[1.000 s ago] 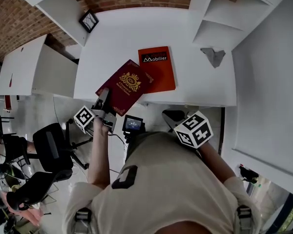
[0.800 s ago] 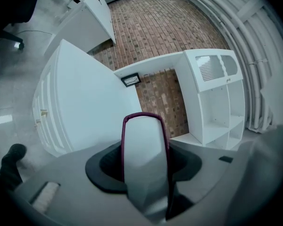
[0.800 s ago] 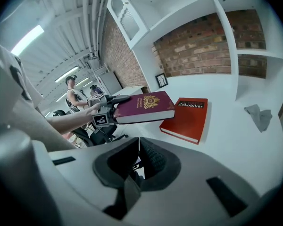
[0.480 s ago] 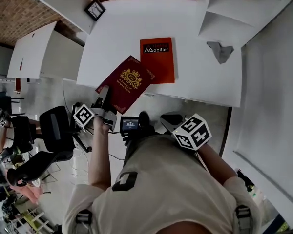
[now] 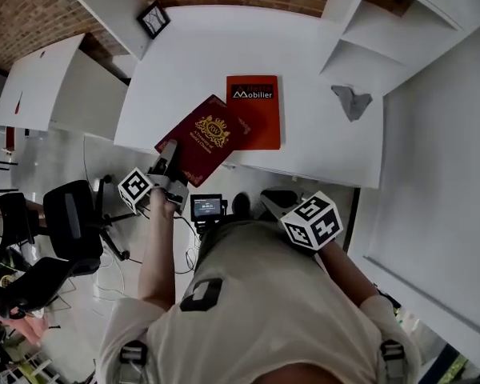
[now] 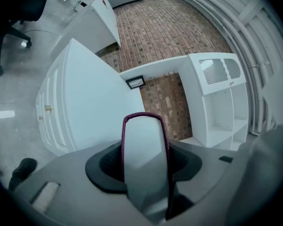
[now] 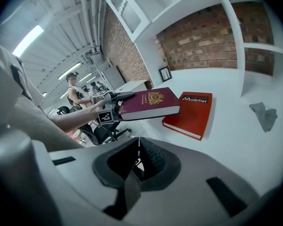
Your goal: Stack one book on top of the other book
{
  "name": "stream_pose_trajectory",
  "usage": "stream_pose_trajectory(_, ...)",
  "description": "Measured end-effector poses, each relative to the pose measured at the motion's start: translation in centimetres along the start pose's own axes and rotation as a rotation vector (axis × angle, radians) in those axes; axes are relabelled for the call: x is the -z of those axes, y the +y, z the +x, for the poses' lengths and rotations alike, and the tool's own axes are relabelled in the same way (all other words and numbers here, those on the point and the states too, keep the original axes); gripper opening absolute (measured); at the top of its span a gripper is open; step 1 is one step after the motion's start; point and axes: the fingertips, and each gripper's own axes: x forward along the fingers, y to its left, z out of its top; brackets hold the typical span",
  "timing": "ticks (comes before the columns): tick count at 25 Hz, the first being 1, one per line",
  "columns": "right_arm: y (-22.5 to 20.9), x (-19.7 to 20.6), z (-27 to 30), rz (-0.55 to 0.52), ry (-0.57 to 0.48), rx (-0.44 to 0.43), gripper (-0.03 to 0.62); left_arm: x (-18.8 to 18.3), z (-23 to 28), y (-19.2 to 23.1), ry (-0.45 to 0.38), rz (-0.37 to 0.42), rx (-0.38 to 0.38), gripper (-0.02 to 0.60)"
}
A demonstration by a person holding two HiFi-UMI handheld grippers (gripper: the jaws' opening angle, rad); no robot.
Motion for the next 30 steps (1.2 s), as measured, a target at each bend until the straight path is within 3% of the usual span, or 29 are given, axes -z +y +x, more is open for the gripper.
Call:
stream_pose_trajectory(8,1.3,-0.3,0.5,0.049,0.049,0.147,0.006,-0.6,3.4,1.8,0.107,-0.031,0.045,0.212)
stream_pose_trajectory(13,0.1,-1.1,0.3,0.081,0.034,0.193,0.006,-0.9,5.3,2.3,0.106,-0.045,0.043,0.213)
stream_pose_trajectory(21,-1.0,-2.9,1.0,-0.018,0.060,0.114,0.006,-0.3,5.9,1.8,0.064,-0.003,0.004,0.213)
stream_pose_trajectory(25,-5.1,-4.4,-0.1,-0.058,0.055,0.058,0.006,1.0,7.3,1.8,-0.032,-0.037,-0.038,0.213)
stream_pose_trajectory(30,-6.7,-5.0,-1.1,-0.114,0.092,-0.072,0.006,2.8,6.6,1.6,-0.141,-0.070,-0.079,0.216)
